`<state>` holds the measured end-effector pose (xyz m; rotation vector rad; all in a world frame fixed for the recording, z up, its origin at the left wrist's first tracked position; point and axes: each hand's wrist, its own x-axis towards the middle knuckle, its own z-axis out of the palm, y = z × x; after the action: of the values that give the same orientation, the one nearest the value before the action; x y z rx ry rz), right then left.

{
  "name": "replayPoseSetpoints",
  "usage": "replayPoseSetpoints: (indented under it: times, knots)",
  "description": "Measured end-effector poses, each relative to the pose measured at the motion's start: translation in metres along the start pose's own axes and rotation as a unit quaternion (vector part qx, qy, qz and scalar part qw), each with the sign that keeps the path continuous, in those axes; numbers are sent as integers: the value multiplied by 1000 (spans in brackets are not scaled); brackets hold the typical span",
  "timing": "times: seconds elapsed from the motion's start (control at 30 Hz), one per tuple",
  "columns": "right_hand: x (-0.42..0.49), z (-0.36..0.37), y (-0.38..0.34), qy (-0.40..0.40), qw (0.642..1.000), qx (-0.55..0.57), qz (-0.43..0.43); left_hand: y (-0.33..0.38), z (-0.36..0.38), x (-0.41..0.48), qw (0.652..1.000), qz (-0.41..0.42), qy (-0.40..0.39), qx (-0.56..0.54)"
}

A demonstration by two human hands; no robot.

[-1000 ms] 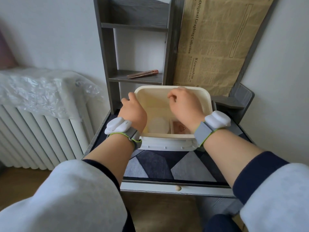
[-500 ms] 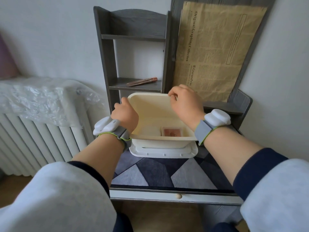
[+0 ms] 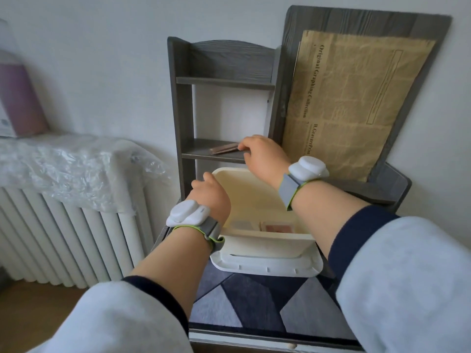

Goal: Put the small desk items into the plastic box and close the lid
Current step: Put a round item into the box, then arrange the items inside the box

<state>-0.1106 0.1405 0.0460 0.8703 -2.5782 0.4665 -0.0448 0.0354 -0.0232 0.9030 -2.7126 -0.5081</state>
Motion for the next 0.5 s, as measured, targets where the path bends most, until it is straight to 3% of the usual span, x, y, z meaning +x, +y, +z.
replayPoseSetpoints:
  times: [0.5]
  knots:
    - [57,23,-12,-152,978,-139,34,-3,12,11,1000,5,-7,29]
